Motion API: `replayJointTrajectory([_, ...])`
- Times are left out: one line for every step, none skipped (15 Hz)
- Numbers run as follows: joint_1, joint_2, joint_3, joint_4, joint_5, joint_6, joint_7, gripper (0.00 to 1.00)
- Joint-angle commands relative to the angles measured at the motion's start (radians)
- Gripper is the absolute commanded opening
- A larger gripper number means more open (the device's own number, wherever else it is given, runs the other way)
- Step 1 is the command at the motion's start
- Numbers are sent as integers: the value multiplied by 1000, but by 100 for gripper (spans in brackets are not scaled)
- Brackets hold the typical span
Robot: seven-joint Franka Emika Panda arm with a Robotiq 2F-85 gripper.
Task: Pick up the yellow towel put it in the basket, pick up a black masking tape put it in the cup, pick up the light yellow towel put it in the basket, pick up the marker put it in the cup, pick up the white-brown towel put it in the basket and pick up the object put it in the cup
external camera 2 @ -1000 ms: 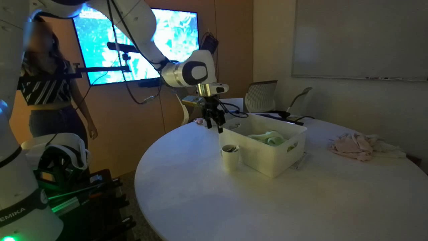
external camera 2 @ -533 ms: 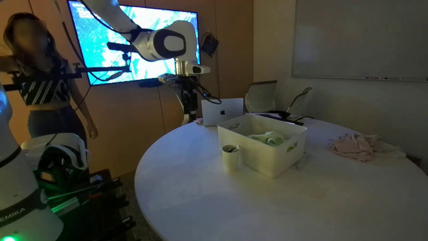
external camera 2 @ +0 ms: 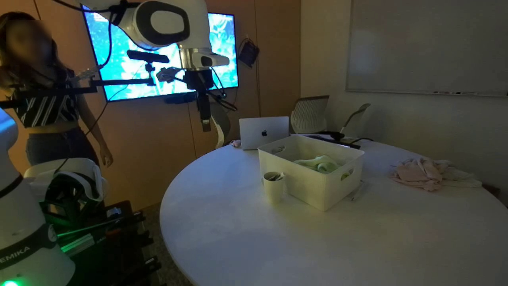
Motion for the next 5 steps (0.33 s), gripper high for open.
replayJointTrajectory([-59, -137, -16, -87, 23, 19, -64, 100])
replayJointTrajectory([-57, -62, 15, -36, 13, -2, -30, 100])
replayJointTrajectory([-69, -86, 8, -51, 13, -2, -42, 100])
replayJointTrajectory([-76, -103, 3, -62, 14, -2, -50, 100])
replayJointTrajectory([-79, -114, 2, -69, 14, -2, -53, 100])
